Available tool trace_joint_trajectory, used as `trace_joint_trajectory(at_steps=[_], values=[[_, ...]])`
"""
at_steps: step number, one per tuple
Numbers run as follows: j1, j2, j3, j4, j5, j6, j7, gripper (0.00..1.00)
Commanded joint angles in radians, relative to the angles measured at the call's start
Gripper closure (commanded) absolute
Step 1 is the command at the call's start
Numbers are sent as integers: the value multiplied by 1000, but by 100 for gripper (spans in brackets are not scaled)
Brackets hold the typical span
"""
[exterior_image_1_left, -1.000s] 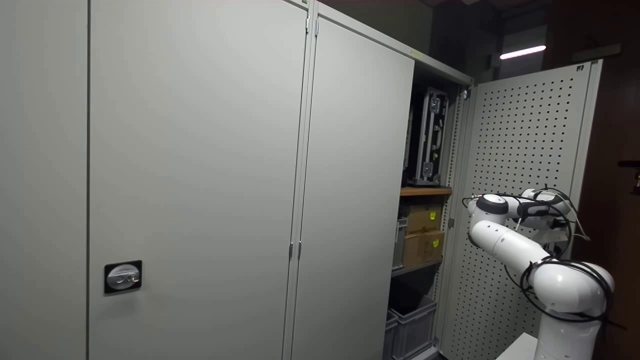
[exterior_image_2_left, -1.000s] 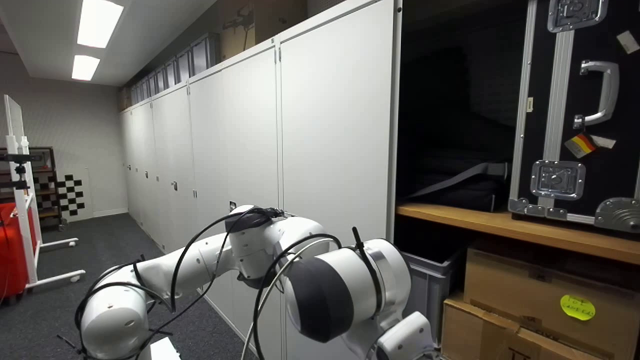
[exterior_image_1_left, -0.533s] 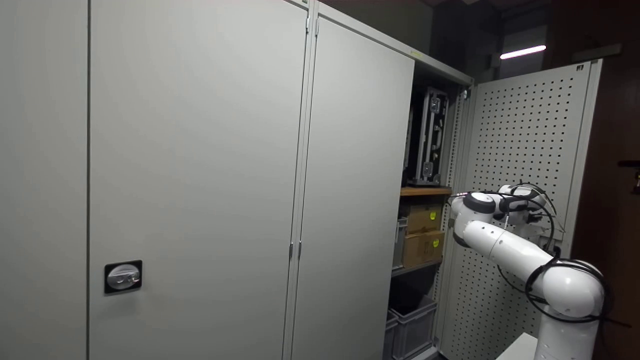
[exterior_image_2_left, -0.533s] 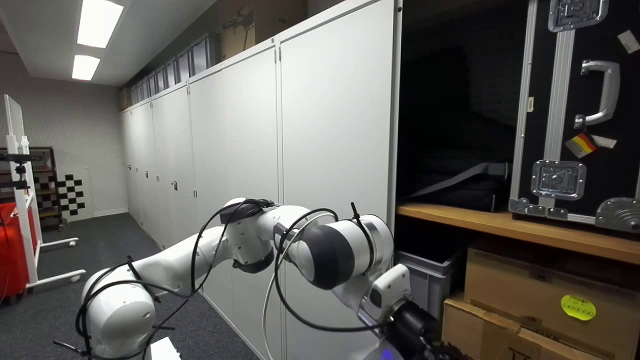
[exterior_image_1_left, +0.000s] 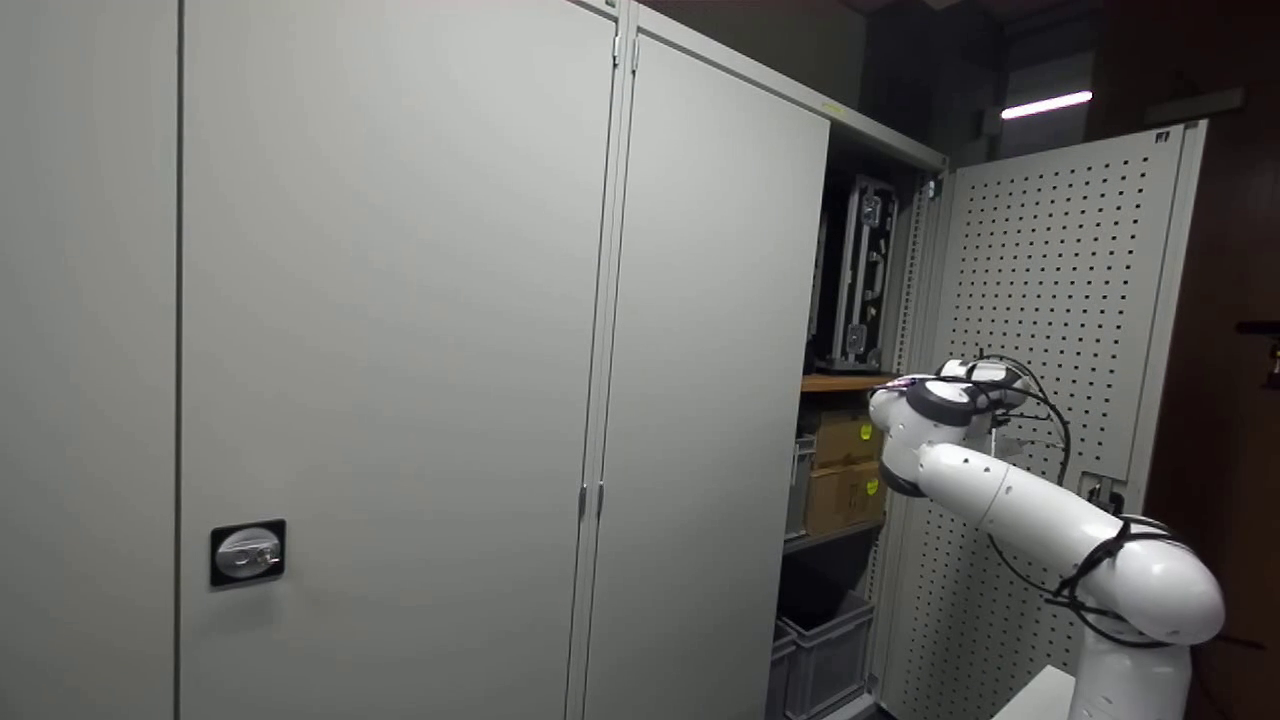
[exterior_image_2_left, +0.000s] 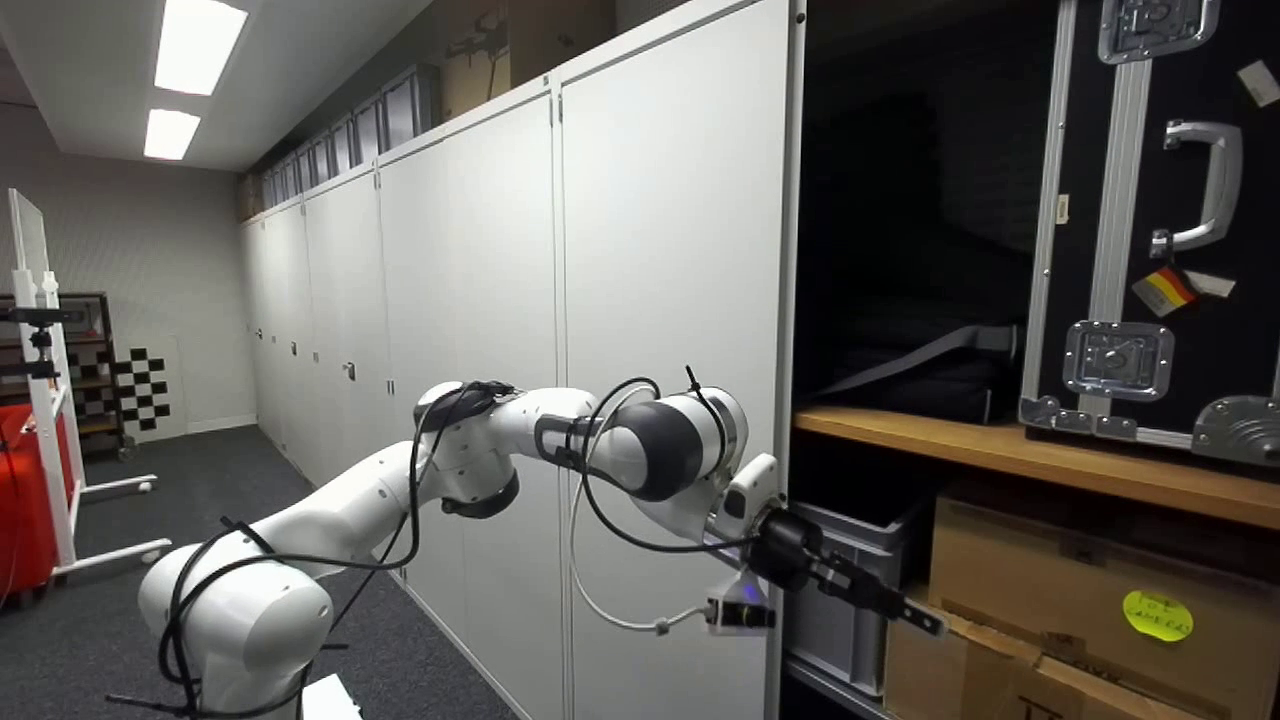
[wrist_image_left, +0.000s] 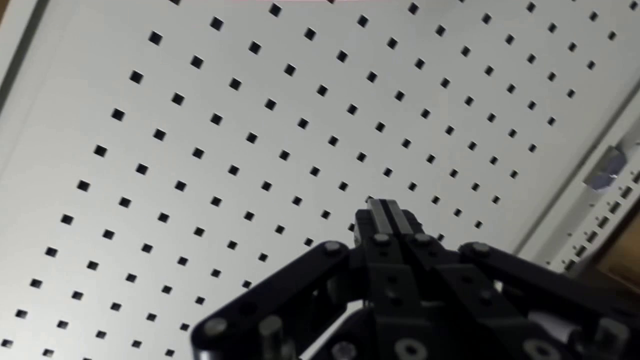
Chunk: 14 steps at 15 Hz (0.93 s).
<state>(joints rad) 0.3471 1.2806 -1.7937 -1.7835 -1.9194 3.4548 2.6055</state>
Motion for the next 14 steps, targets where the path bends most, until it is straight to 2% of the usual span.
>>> trace_joint_trajectory(at_steps=[1, 8, 14], values=[[101, -55, -21, -16, -27, 0, -4, 100], [275, -162, -24, 16, -13, -6, -49, 100], [409, -381, 33, 48, -27, -12, -143, 100]])
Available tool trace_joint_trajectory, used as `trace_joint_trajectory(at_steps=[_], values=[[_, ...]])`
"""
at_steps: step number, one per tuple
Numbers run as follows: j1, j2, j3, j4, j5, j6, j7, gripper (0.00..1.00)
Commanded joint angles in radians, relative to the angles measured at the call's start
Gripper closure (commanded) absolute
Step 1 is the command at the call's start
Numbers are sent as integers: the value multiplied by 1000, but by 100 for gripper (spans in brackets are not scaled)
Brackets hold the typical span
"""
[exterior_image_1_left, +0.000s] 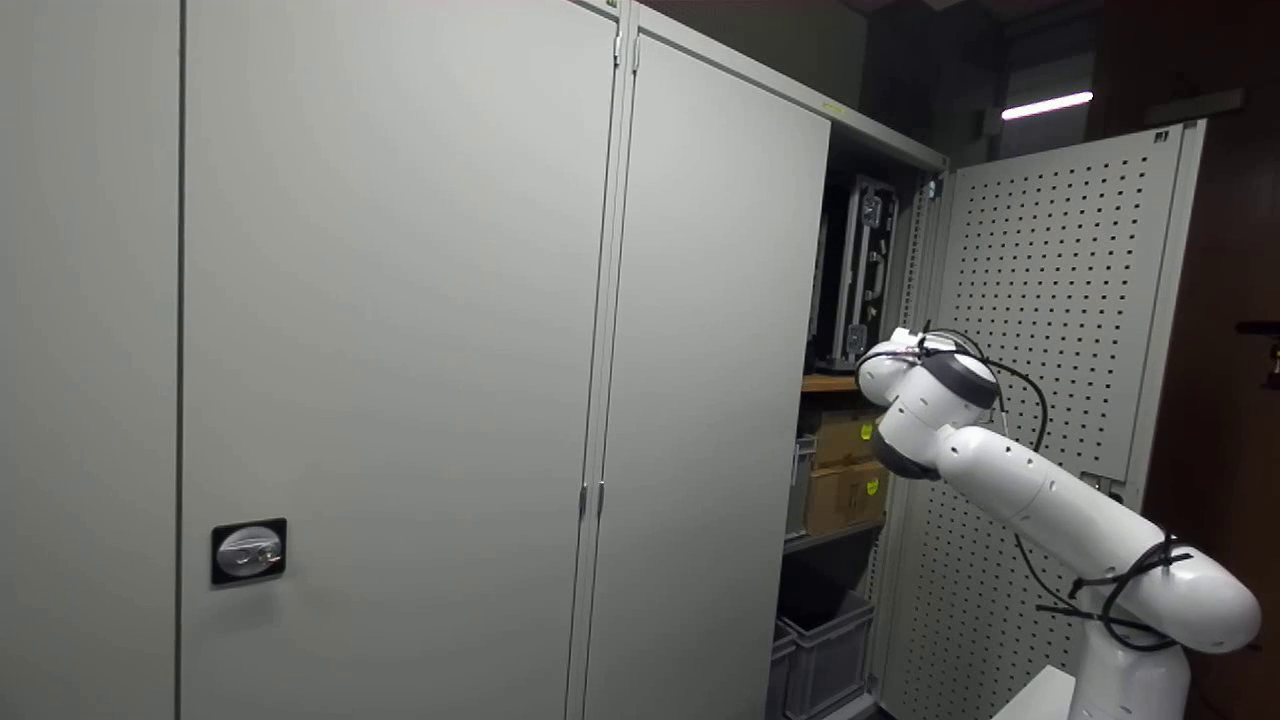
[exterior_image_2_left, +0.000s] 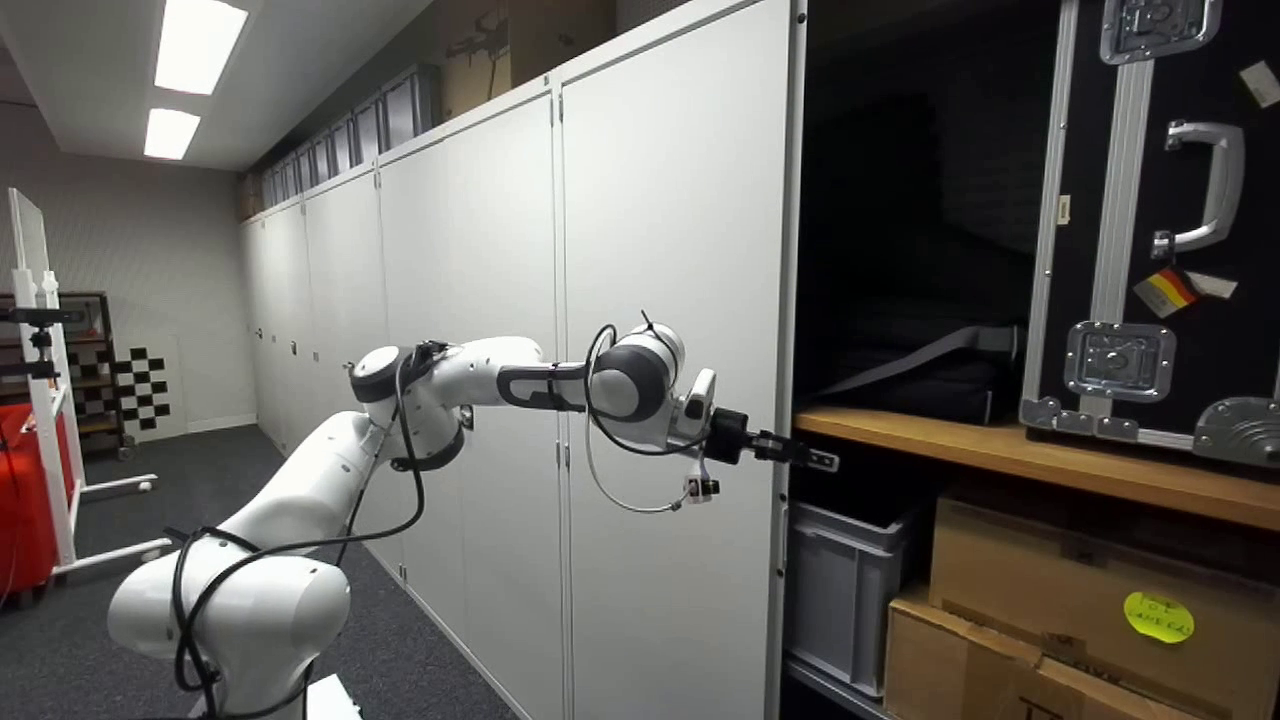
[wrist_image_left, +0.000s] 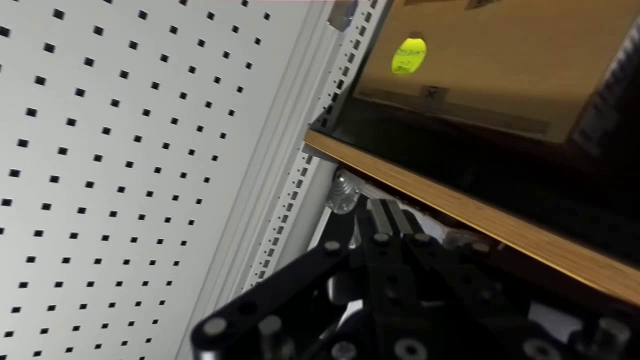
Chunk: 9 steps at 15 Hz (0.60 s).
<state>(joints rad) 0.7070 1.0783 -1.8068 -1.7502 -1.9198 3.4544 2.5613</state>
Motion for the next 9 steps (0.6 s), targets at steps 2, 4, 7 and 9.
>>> trace_joint_trajectory(at_steps=[2, 4, 7, 9], values=[[79, -258, 69, 16, -35, 0, -149, 100], [108, -356, 98, 2, -54, 0, -210, 100], [162, -491, 140, -46, -85, 2, -298, 100], [200, -584, 155, -89, -129, 2, -351, 100]])
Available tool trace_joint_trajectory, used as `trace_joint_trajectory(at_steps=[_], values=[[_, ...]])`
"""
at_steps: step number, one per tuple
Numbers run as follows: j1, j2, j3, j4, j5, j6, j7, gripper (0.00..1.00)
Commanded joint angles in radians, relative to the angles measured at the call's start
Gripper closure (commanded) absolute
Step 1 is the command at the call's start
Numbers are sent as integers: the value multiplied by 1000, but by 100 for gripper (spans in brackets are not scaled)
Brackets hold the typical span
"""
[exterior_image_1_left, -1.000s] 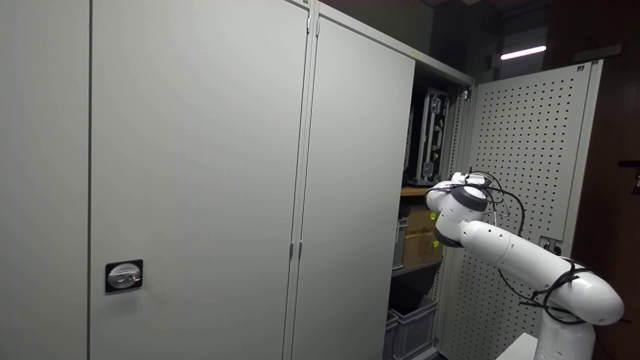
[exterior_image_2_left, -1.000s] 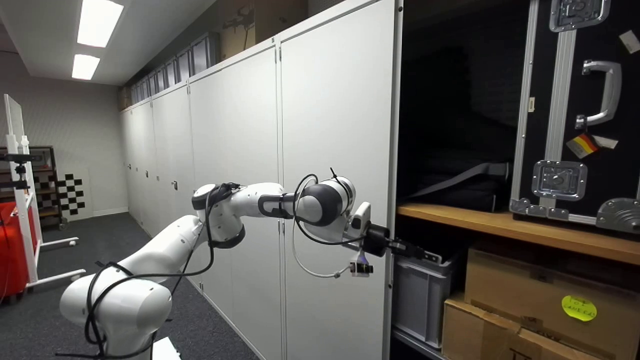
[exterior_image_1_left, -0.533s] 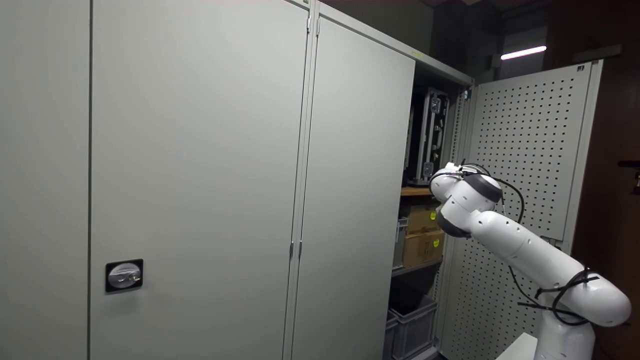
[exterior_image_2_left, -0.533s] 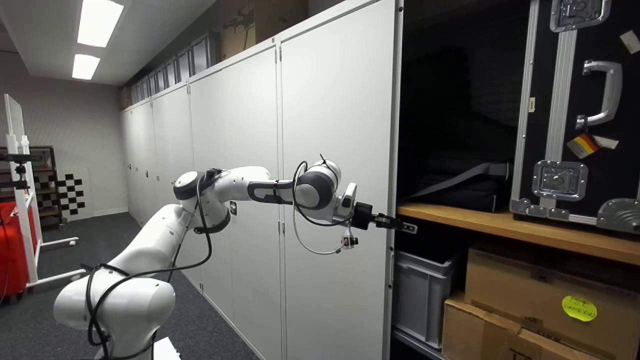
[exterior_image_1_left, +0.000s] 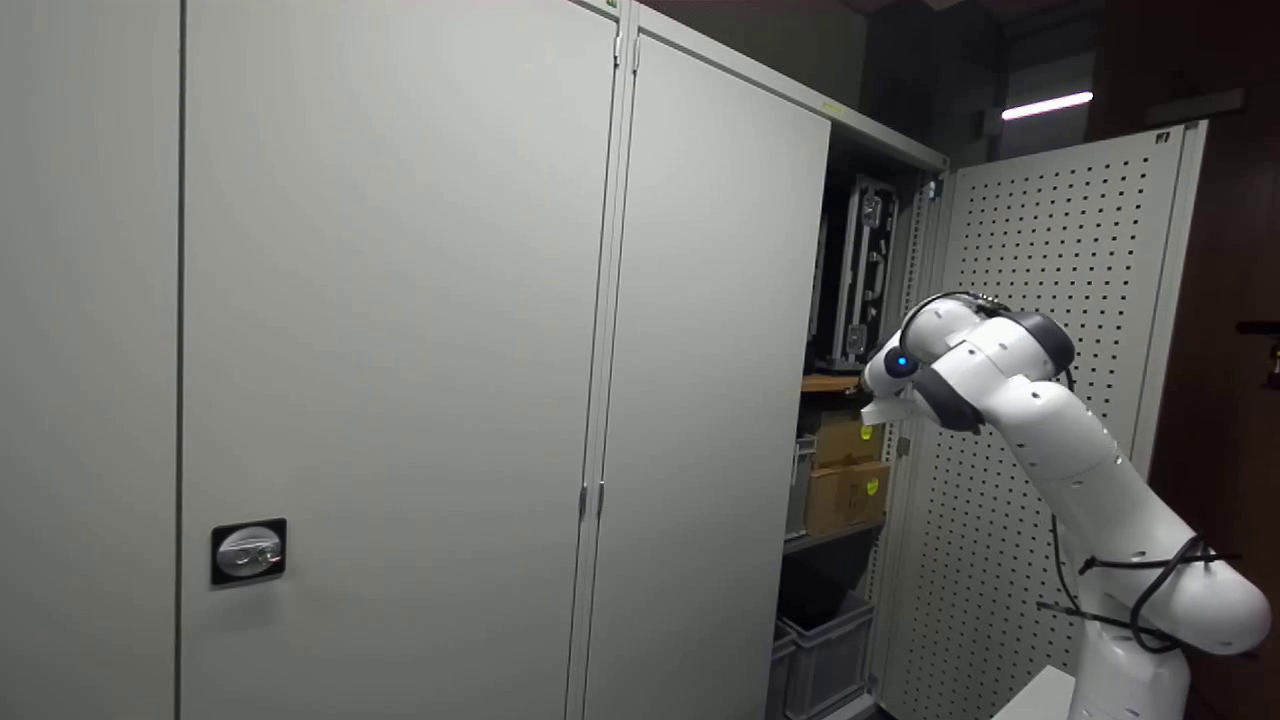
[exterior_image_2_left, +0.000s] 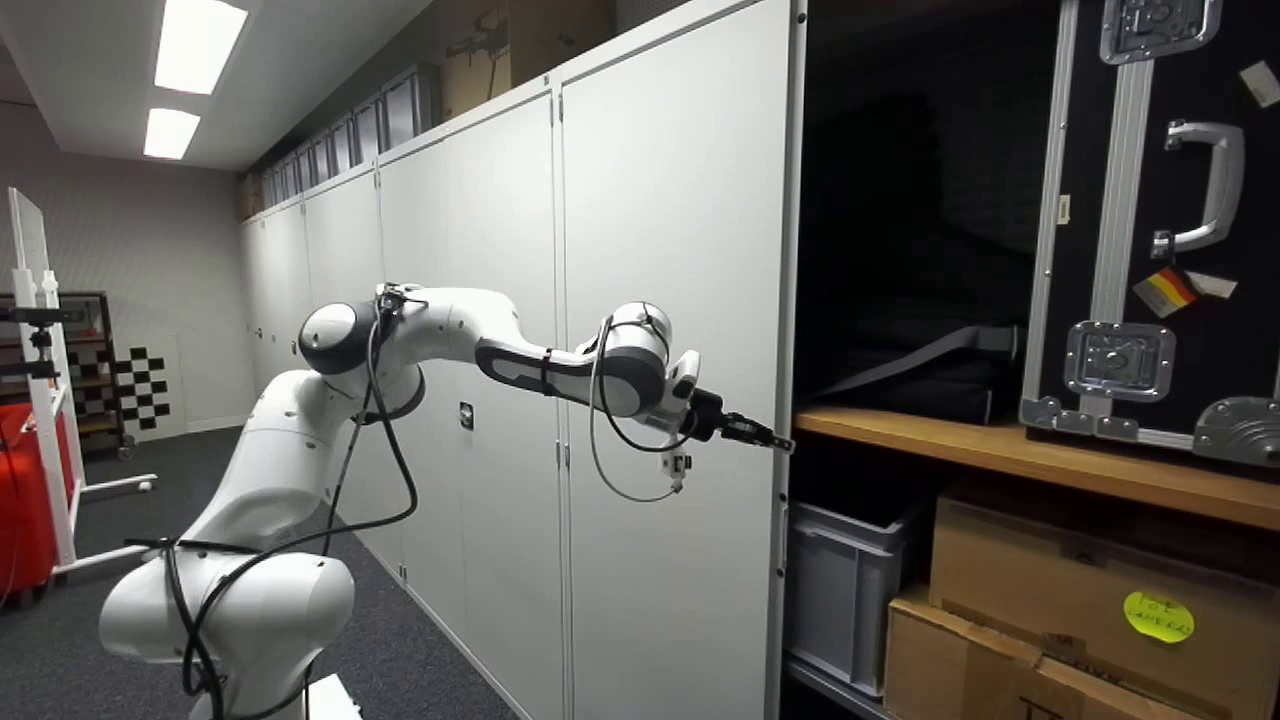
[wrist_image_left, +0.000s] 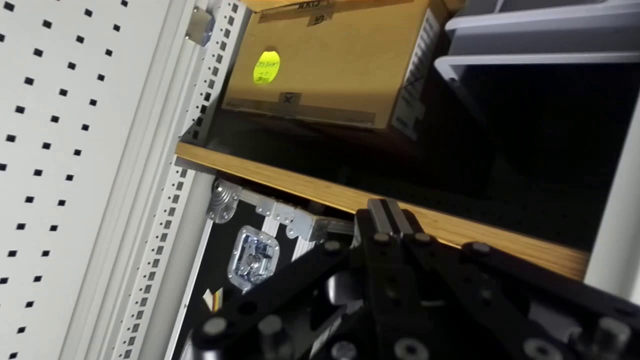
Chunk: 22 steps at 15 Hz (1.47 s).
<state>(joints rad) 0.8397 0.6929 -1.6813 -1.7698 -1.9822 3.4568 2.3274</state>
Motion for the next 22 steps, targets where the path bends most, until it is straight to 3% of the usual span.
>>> trace_joint_trajectory(at_steps=[1, 6, 9, 12, 15, 16, 22], values=[[93, -244, 29, -95, -93, 0, -137, 100], [271, -474, -47, -223, -291, 1, -178, 100], [398, -616, -124, -274, -492, 1, -134, 100], [490, -682, -166, -304, -621, 1, -94, 100], [505, -727, -129, -343, -685, 0, -76, 100], [497, -722, -119, -370, -630, 0, -140, 100], [502, -722, -46, -497, -627, 0, -143, 100]])
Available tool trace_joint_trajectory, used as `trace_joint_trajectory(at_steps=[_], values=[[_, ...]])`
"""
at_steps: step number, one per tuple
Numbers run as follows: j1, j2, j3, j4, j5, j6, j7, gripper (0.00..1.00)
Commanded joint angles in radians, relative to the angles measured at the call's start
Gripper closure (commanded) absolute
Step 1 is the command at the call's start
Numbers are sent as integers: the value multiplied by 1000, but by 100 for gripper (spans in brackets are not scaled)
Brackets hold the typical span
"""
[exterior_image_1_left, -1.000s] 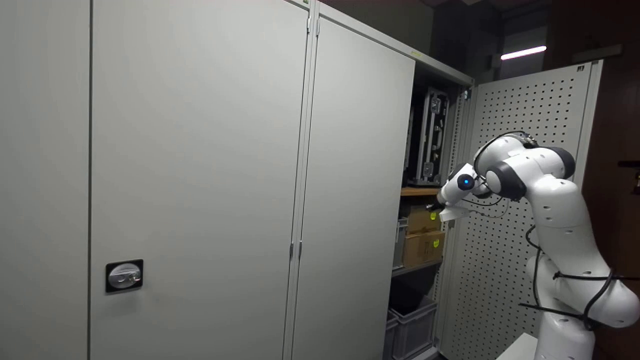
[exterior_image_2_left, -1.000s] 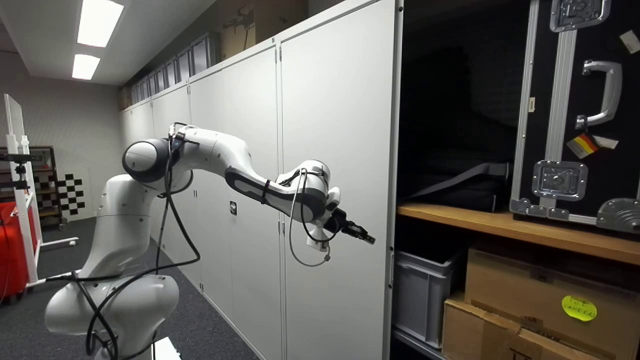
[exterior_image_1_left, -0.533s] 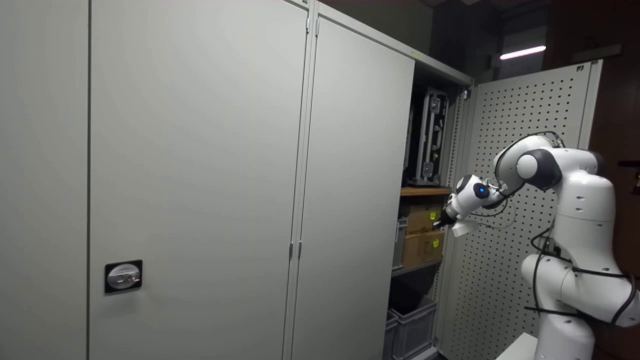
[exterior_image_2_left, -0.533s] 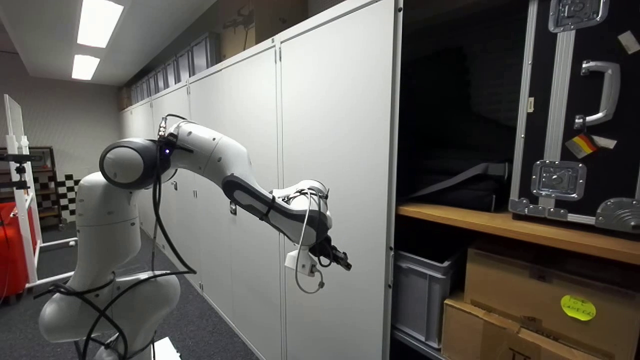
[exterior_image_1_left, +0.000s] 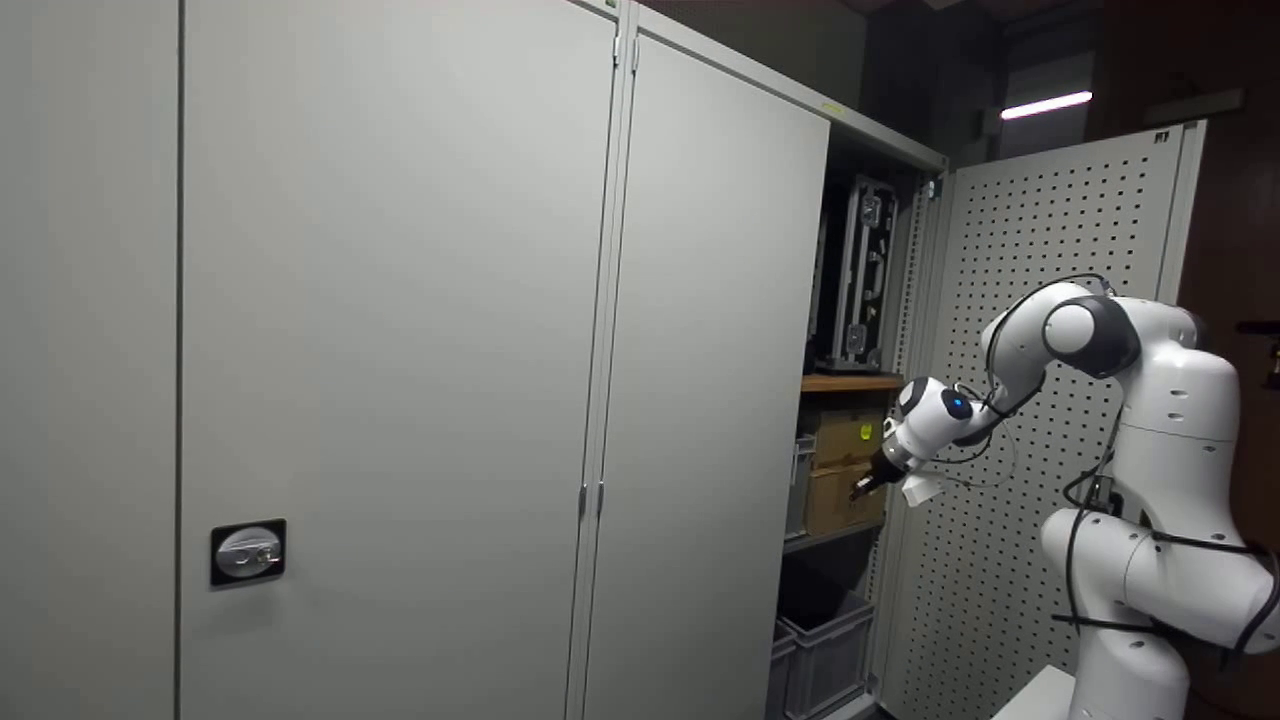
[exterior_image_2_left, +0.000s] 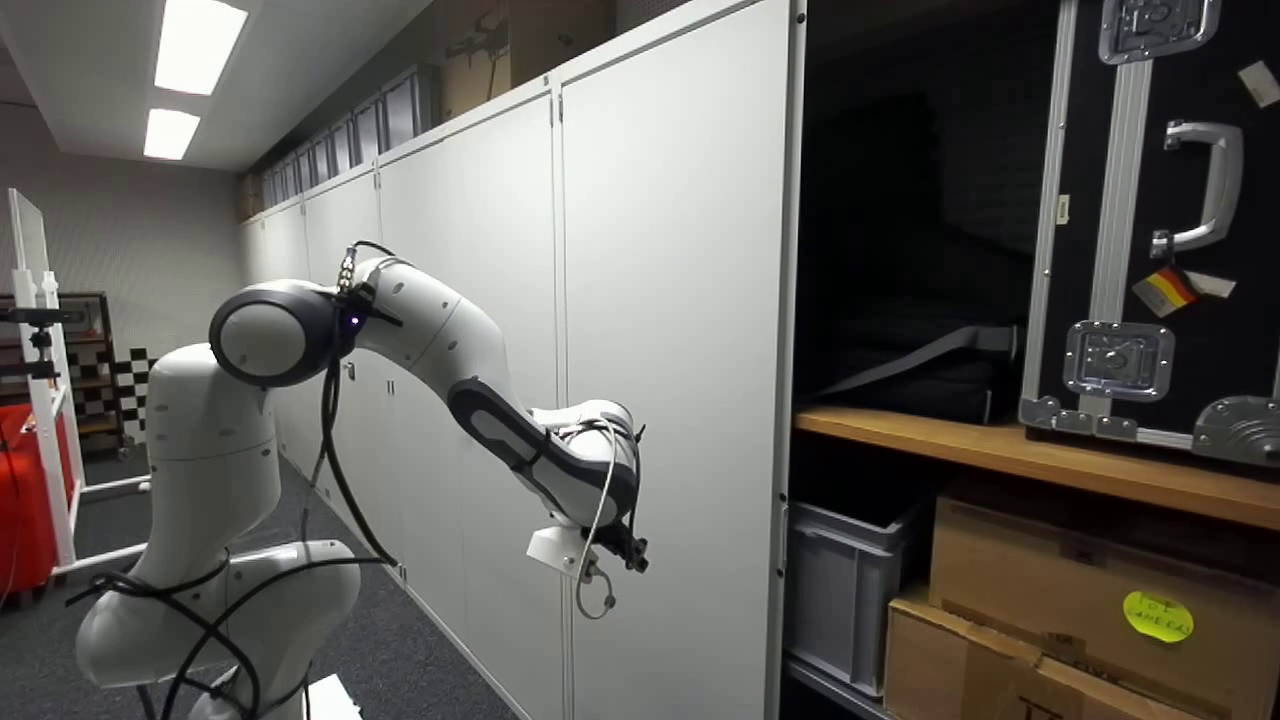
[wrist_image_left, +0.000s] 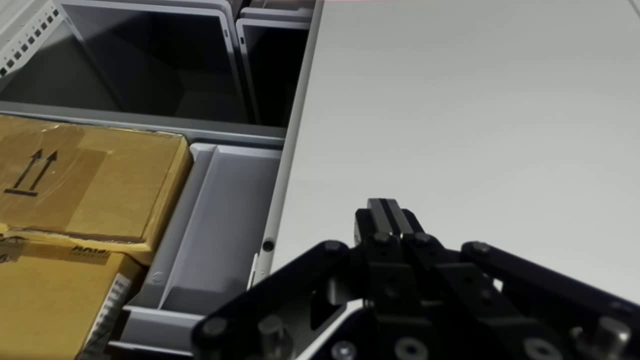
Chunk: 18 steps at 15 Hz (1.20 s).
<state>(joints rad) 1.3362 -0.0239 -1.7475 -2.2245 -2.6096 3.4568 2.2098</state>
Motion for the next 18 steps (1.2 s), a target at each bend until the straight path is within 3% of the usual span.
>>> trace_joint_trajectory(at_steps=[1, 12, 13, 15, 18], values=[[6, -1, 30, -59, 0, 0, -24, 100], [-4, 12, 84, -111, 0, -1, -61, 100], [-3, 11, 87, -112, 0, -1, -74, 78], [-3, 14, 93, -116, 0, -1, -86, 68], [-3, 25, 102, -106, 0, -1, -86, 43]])
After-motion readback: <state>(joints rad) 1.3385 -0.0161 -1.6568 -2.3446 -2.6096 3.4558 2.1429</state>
